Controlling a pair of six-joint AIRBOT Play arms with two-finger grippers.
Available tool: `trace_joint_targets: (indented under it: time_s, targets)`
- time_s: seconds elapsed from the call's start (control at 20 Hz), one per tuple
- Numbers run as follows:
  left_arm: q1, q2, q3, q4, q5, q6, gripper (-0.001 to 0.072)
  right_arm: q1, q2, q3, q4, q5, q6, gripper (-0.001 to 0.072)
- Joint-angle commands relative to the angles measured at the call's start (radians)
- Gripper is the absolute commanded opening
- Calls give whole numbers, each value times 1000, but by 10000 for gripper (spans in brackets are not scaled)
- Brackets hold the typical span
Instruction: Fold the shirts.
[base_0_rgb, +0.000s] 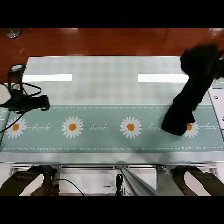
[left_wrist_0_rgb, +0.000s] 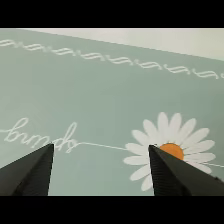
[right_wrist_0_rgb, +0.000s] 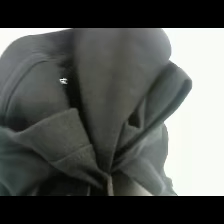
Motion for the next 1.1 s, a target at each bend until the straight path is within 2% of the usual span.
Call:
trace_joint_targets:
  time_s: [0.0,0.15,0.35,0.4,0.5,0.6,0.75,0.85,0.95,1.05]
  targets:
    - [55,108,-29,-65,-11,13,703,137,93,220,91,-28,-38,25]
    - [53,181,-45,-163,37,13,703,283,104,344,90,-29,-38,25]
    - [54,195,-45,-169,103,13,703,419,82,387,94,-111,-59,25]
    - [54,191,-45,-169,102,13,703,443,59,386,96,-77,-36,25]
    - [54,188,-45,-169,102,13,703,500,-14,367,150,81,-11,25]
    - [54,188,-45,-169,109,13,703,599,-87,251,225,117,-17,25]
    - [54,188,-45,-169,136,13,703,756,-217,34,231,-25,47,25]
    - [54,188,-45,-169,135,13,703,822,-338,-41,296,-103,101,26]
    - [54,188,-46,-169,131,13,703,878,-474,-50,430,-141,52,26]
    - [54,188,-61,-169,134,13,703,905,-568,-50,500,-220,18,27]
